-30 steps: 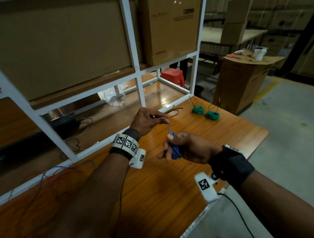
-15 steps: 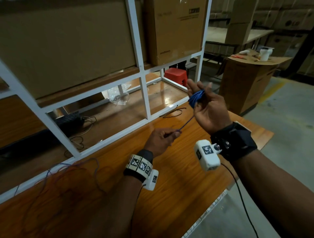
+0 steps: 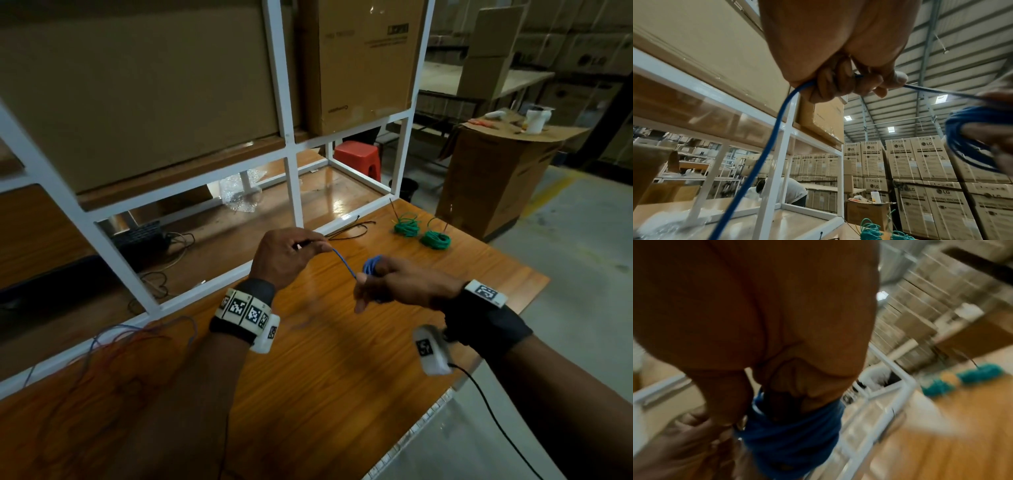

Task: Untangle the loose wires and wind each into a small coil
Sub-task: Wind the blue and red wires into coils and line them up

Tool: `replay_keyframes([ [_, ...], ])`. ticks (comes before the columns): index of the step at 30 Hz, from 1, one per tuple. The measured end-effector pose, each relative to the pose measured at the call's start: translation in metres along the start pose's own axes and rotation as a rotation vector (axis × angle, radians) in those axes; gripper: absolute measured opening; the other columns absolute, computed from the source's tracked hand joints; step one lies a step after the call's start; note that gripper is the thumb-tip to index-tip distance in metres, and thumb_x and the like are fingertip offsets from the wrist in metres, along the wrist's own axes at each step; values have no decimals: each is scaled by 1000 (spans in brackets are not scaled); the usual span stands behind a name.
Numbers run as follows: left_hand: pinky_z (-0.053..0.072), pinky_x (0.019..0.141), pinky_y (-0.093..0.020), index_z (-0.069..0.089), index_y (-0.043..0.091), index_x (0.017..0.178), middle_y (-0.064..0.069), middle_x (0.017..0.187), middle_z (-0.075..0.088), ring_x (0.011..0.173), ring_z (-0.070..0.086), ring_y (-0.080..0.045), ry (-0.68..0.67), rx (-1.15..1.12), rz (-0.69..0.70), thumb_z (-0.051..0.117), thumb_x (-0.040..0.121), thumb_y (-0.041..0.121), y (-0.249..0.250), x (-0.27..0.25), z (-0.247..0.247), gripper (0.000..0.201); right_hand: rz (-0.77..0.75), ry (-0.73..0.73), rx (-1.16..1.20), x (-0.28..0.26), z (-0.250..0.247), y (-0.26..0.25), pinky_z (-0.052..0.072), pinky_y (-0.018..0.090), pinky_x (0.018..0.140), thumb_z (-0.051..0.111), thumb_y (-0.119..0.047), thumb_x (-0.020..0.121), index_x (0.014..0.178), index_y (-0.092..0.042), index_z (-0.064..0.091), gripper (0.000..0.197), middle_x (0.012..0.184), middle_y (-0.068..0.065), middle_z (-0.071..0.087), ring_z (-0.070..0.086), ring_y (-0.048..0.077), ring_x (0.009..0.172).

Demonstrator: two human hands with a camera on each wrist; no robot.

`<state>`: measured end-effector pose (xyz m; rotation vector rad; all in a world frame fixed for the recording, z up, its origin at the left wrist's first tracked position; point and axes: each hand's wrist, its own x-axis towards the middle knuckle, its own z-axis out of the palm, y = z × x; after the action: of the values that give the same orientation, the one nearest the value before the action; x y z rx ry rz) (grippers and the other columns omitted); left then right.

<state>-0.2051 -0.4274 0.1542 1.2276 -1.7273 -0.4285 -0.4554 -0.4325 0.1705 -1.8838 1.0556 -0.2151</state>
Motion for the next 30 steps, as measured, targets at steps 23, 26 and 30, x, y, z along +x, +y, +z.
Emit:
replay_keyframes([
  [23,41,56,-18,74,19,101,9,72,62,62,52,-3,-1,-51,-249,58,101,32,19,-48,89,21,-300,732,115,37,-36,11,54,41,73,54,-43,104,97,-4,72,43,81,4,70,65,16,74],
  [26,44,59,-20,76,22,103,11,80,65,70,56,-3,26,225,-141,61,98,37,22,-39,69,21,-131,584,-357,41,-27,33,50,50,62,53,-40,105,85,-7,65,41,73,11,63,55,21,60],
  [30,46,59,-24,75,32,97,13,80,68,69,57,-4,-20,480,53,64,94,46,25,-18,45,19,-104,263,-416,26,-13,26,53,38,75,41,-49,107,90,-14,72,50,83,-4,71,64,16,77],
])
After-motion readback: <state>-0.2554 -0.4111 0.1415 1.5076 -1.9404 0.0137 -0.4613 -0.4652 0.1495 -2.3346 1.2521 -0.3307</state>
